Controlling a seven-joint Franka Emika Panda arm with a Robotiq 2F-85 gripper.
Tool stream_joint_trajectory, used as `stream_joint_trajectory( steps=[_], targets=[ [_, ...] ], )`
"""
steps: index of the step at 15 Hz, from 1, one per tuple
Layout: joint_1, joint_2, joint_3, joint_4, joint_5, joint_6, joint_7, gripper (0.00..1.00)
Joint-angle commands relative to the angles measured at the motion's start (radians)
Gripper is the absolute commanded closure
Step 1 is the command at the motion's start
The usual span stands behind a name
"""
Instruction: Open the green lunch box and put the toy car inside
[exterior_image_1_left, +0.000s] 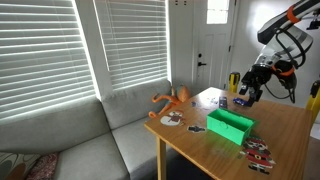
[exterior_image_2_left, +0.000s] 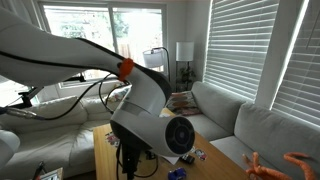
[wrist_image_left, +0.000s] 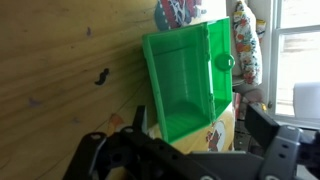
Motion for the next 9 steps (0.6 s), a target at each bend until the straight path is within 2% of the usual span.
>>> stream_joint_trajectory(
  steps=[1, 4, 5, 9],
  targets=[
    [0.012, -0.112, 0.005, 0.001, -0.162, 0.068, 0.124, 0.0],
    [0.017, -0.161, 0.013, 0.023, -0.313, 0.116, 0.191, 0.0],
    [0.014, -0.118, -0.004, 0.024, -0.234, 0.077, 0.133, 0.0],
    [0.02, -0.154, -0.001, 0.029, -0.291, 0.097, 0.164, 0.0]
  ],
)
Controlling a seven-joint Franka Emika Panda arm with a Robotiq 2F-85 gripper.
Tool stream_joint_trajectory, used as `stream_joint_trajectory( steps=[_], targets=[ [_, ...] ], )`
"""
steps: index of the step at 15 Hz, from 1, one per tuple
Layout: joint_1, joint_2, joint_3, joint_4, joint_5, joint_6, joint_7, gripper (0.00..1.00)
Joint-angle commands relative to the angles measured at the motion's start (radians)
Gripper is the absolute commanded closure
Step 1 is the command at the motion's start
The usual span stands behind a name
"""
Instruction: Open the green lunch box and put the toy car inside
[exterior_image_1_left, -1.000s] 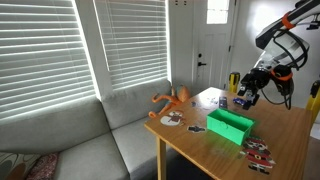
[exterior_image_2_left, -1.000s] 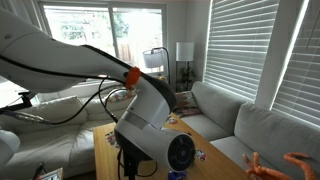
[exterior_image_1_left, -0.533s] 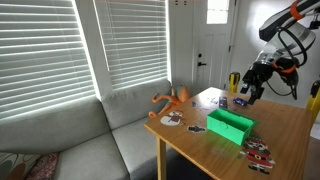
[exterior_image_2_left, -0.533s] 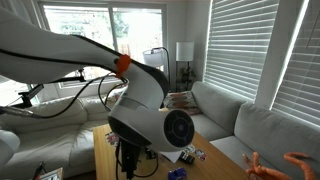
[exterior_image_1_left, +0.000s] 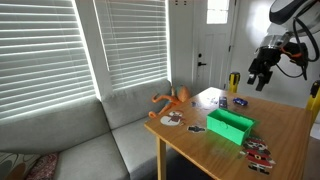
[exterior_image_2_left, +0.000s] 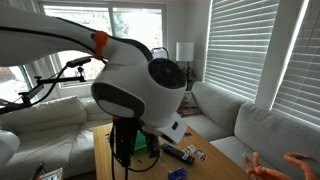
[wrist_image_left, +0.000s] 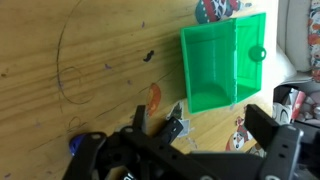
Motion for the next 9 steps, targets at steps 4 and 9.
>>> stream_joint_trajectory(
  steps=[4, 9],
  targets=[
    [0.008, 0.023, -0.015, 0.025, -0.037, -0.006, 0.014, 0.0],
    [0.007, 0.054, -0.009, 0.046, -0.19, 0.068, 0.065, 0.0]
  ],
)
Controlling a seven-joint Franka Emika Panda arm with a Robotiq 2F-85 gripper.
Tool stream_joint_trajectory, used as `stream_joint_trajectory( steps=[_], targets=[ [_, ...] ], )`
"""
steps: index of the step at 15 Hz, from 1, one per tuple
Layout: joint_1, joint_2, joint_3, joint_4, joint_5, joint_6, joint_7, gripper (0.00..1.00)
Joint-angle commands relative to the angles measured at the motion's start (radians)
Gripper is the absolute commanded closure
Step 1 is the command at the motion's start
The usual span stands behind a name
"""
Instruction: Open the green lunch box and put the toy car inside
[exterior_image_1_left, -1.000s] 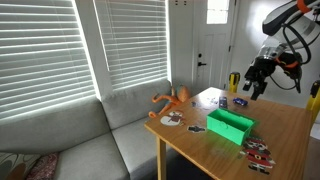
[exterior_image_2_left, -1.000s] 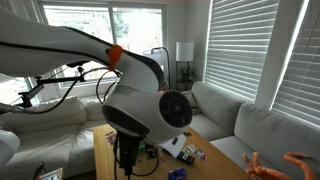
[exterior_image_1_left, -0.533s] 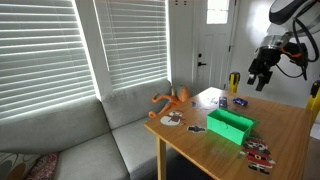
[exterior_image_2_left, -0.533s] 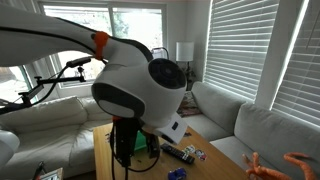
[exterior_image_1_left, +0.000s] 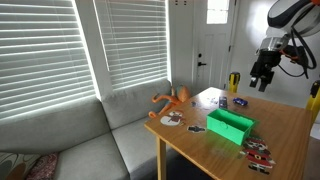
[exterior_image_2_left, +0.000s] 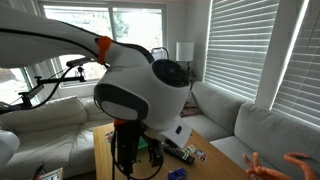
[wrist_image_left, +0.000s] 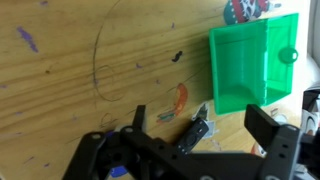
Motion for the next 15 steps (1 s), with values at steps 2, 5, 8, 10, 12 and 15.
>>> stream_joint_trajectory(
  steps=[2, 5, 8, 10, 12, 15],
  targets=[
    [0.01, 0.045, 0.005, 0.04, -0.163, 0.084, 0.073, 0.0],
    [0.014, 0.073, 0.01, 0.045, -0.215, 0.15, 0.091, 0.0],
    [0.022, 0.106, 0.018, 0.039, -0.194, 0.235, 0.086, 0.0],
    [0.025, 0.134, 0.024, 0.045, -0.198, 0.271, 0.09, 0.0],
    [0.027, 0.155, 0.028, 0.049, -0.205, 0.296, 0.094, 0.0],
    [0.025, 0.178, 0.036, 0.054, -0.2, 0.322, 0.08, 0.0]
  ],
)
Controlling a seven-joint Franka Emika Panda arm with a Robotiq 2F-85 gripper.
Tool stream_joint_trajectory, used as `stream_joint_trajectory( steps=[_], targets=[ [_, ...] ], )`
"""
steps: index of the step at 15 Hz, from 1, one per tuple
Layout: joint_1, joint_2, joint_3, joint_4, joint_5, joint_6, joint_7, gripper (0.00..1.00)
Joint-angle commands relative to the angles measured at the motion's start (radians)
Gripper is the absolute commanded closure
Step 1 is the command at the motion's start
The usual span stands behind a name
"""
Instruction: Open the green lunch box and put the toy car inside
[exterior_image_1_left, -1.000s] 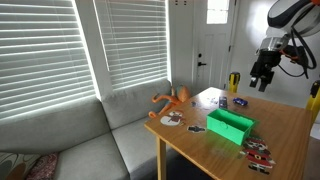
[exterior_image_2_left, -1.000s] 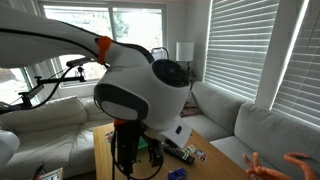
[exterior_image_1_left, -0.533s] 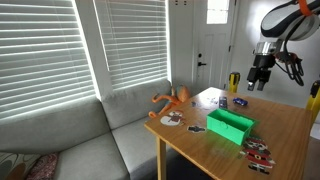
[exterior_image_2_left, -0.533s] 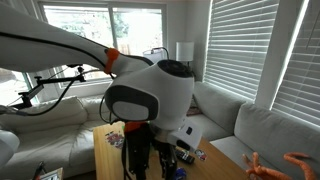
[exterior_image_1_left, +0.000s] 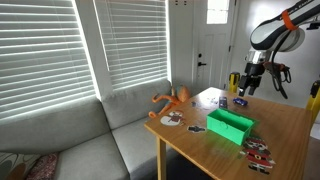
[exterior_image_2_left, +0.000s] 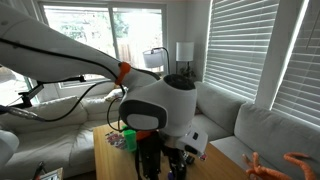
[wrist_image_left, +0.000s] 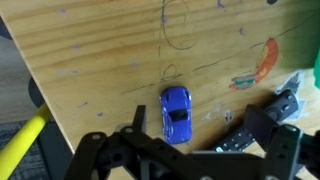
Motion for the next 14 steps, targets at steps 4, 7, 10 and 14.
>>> stream_joint_trajectory(
  steps=[4, 7, 10, 14],
  targets=[
    [0.002, 0.05, 0.02, 0.036, -0.021, 0.051, 0.004, 0.0],
    [0.002, 0.059, 0.026, 0.037, -0.025, 0.063, 0.004, 0.3],
    [0.0, 0.07, 0.028, 0.037, -0.038, 0.084, 0.005, 0.37],
    [-0.003, 0.082, 0.028, 0.044, -0.053, 0.098, 0.003, 0.03]
  ],
)
